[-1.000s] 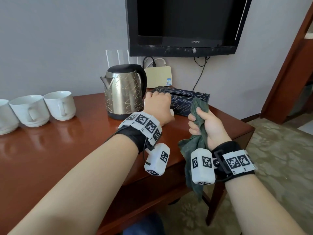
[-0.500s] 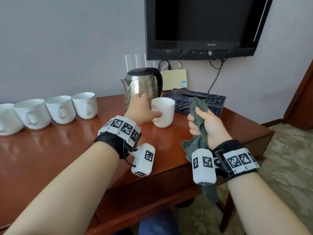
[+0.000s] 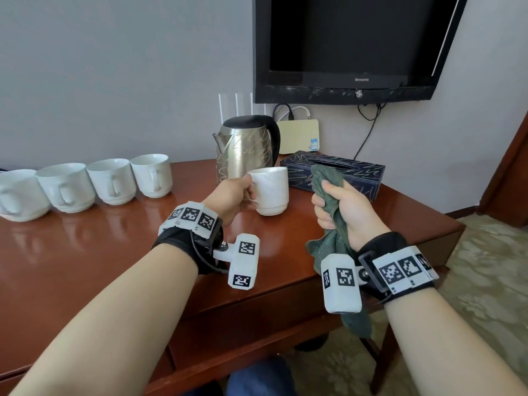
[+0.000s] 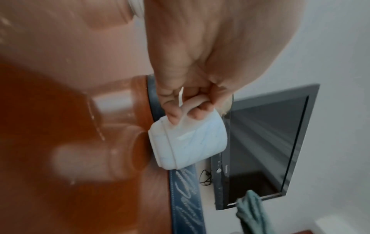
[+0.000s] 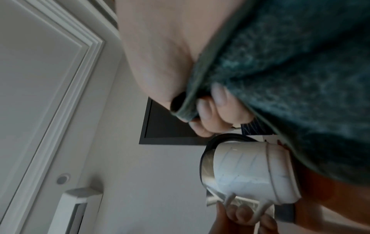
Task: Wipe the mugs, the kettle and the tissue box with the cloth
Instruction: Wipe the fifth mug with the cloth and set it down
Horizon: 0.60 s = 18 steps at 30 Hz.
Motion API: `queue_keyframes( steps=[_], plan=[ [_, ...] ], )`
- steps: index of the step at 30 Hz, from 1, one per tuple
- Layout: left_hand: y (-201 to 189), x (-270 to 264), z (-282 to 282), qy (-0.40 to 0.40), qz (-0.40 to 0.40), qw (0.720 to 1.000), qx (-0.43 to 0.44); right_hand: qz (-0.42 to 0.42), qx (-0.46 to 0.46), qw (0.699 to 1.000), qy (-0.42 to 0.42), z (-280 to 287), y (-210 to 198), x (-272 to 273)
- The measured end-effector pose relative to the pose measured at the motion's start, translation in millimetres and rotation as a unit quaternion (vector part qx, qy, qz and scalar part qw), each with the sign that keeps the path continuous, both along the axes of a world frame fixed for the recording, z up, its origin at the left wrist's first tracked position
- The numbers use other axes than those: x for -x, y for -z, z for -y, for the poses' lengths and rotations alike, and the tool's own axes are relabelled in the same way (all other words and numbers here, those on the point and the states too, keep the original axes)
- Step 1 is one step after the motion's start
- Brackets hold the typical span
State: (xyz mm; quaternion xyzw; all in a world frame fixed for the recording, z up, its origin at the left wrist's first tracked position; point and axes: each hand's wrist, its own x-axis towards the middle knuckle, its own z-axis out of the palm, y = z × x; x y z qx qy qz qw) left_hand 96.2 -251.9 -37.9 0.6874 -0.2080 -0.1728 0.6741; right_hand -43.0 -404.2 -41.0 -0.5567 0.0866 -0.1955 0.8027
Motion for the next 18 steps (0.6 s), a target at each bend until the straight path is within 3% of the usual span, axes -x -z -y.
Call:
queue_keyframes(
  steps=[8,11,13,18],
  plan=[
    [-26.1,-9.2,-85.4,-0.110,0.024,0.986,0.120,0.030,0.076,0.993,-0.088,-72.1,-32.4,-34.1],
    [-44.8,-10.1,-128.0,-0.152,0.036,0.976,0.149,0.057,0.167,0.977,-0.118,-113.1,-42.6,-53.2],
    [-57.5,-11.7,-156.8,-0.176,0.045,0.969,0.167,0.080,0.293,0.945,-0.122,-142.2,-47.9,-68.4],
    [-84.4,-19.6,-226.0,-0.224,0.045,0.945,0.232,0.134,0.540,0.828,-0.070,-213.8,-59.9,-103.1]
  ],
)
